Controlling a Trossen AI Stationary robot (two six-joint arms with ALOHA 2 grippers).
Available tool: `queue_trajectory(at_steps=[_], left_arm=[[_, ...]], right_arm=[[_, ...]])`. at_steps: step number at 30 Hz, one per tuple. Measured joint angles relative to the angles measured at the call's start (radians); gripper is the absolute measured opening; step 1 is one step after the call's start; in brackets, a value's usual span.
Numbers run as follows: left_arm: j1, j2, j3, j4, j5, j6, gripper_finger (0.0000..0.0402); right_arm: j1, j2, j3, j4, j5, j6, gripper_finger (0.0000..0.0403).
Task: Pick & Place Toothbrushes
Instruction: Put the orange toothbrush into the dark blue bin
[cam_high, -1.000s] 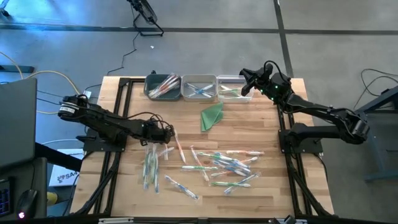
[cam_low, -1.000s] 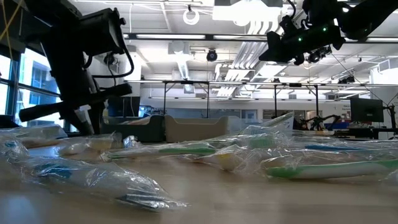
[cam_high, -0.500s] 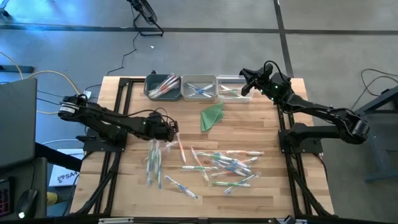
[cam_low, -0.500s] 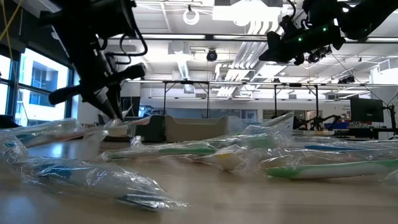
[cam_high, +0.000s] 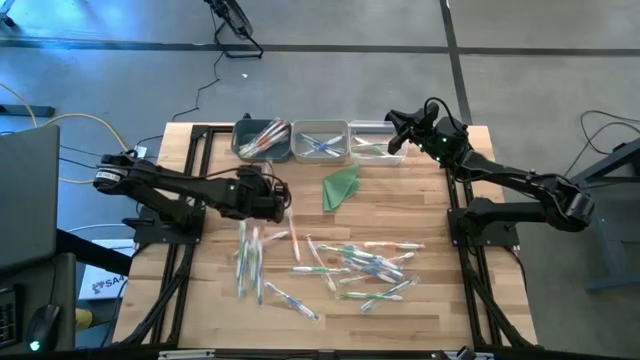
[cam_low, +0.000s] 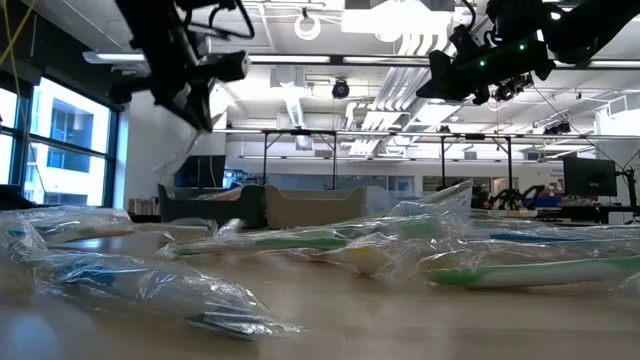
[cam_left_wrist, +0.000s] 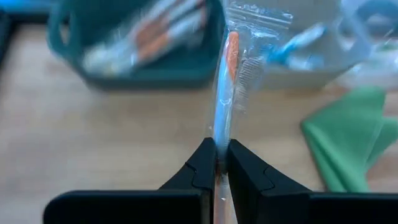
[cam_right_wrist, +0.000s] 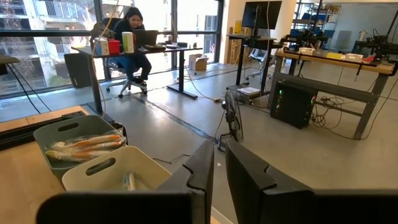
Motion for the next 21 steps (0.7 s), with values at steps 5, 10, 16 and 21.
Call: queue_trajectory(at_steps=[5,10,16,21], left_arm=[[0.0,0.0,0.083,-0.095,-0.148,0.041,0.0019],[0.0,-0.001,0.111,-0.168,-0.322,0.021,0.0019],[0.047,-0.001,0.111,-0.251,-0.384,-0.105,0.0019],[0.108,-0.007,0.111,-0.254,-0.364,-0.071,0.0019]], right_arm=[[0.0,0.0,0.0,0.0,0.0,0.0,0.0034],[0.0,0.0,0.0,0.0,0.0,0.0,0.0034],[0.0,0.0,0.0,0.0,0.0,0.0,0.0034],[0.0,0.0,0.0,0.001,0.0,0.0,0.0034]])
